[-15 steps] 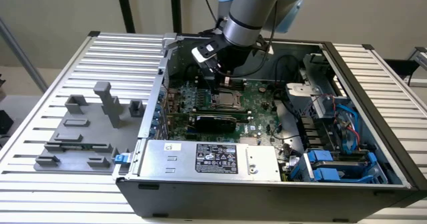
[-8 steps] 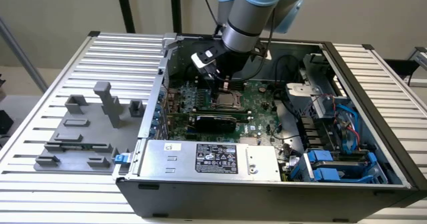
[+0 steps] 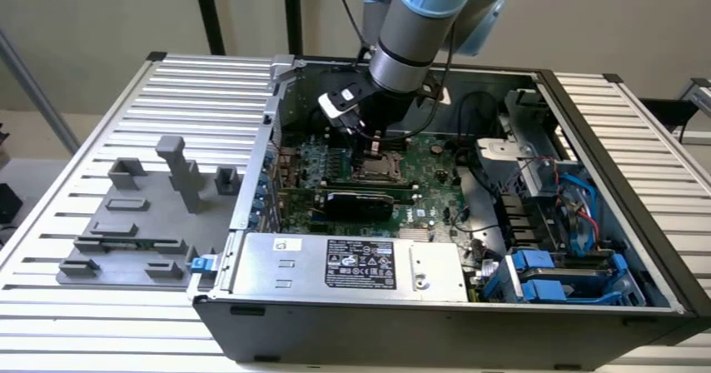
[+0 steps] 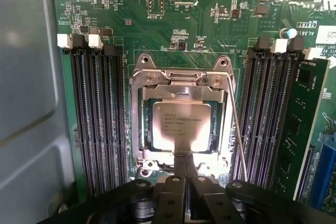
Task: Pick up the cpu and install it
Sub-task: 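Close the cpu cover, then install the first cpu locking lever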
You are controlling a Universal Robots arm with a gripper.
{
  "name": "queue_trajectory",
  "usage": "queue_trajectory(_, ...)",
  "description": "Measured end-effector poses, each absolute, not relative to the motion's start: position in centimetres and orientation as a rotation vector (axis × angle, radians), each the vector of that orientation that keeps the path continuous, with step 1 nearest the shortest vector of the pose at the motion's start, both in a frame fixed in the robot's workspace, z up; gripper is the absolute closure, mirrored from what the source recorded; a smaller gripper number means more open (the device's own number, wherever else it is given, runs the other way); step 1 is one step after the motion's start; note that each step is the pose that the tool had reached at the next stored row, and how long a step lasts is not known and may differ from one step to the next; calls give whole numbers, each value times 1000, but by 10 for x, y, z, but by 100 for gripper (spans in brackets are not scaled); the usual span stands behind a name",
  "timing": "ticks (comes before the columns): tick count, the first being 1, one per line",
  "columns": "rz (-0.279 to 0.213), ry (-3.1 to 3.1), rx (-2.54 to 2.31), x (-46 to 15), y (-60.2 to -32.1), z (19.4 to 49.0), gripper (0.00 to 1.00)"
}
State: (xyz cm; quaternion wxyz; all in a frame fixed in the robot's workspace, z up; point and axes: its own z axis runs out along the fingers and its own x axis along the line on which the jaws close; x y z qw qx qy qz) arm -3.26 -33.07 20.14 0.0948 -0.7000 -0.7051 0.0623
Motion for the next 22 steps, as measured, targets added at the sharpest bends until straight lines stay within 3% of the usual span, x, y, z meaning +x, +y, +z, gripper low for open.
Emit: queue_trajectory(22, 168, -2083, -2065, -49, -334, 217, 89)
